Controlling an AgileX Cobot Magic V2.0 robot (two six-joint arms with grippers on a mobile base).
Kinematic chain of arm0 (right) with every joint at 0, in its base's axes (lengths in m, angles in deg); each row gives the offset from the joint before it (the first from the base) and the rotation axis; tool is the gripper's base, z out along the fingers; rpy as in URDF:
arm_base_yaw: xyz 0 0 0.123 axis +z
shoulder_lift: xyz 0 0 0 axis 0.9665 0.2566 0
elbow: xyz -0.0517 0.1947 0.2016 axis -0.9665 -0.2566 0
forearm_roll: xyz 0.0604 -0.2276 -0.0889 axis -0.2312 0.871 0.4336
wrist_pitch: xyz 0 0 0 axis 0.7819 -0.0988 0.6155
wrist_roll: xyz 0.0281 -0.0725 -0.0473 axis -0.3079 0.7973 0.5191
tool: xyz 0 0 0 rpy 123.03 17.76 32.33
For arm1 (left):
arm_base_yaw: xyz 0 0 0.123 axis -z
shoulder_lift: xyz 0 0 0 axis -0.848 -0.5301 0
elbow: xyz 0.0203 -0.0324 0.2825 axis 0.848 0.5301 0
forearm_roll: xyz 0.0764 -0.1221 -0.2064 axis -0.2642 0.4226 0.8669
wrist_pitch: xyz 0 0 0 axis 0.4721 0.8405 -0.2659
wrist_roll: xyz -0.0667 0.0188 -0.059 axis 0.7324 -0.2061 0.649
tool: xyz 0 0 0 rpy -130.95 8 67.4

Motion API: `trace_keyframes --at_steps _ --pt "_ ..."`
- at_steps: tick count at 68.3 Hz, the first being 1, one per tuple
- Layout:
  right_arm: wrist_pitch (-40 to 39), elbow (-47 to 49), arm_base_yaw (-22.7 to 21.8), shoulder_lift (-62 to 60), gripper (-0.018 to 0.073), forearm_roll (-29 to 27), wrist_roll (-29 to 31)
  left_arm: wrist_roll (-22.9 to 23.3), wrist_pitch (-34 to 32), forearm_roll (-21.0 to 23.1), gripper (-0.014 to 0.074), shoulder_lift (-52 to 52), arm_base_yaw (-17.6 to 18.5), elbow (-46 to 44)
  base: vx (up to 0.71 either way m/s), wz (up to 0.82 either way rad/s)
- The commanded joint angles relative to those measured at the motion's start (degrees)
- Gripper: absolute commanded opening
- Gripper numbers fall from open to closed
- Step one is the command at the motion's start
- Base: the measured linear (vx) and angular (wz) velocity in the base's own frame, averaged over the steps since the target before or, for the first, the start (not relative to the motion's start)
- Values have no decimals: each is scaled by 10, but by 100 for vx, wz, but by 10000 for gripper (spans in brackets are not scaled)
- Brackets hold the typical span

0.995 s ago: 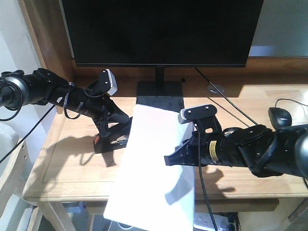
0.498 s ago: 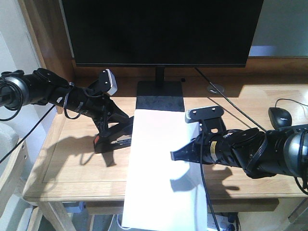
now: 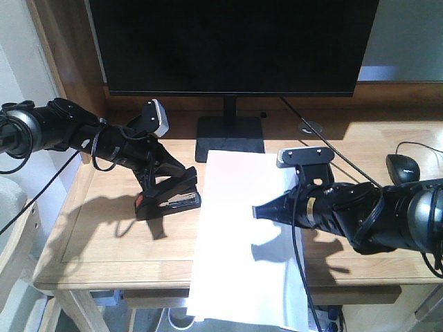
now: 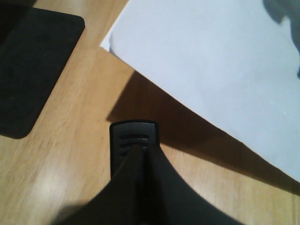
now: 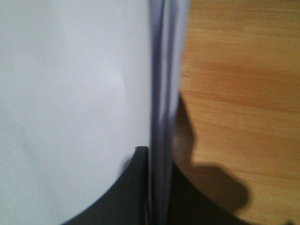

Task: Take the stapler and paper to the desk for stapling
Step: 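Lay the paper flat on the desk beside the stapler with the right gripper, then slide the paper toward the stapler and open the right gripper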

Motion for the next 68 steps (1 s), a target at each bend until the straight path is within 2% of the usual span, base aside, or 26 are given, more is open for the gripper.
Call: trace_keyframes --at_steps 1,12,41,68 --pt "11 30 -3 -13 -2 34 -2 5 11 30 -6 36 1 -15 0 0" --pt "-8 63 -3 15 -2 32 -5 5 11 30 -6 36 1 -15 0 0" --pt "29 89 -3 74 -2 33 -7 5 11 30 -6 36 1 -15 0 0" --pt "17 139 -3 93 -2 35 -6 5 11 30 -6 36 1 -15 0 0"
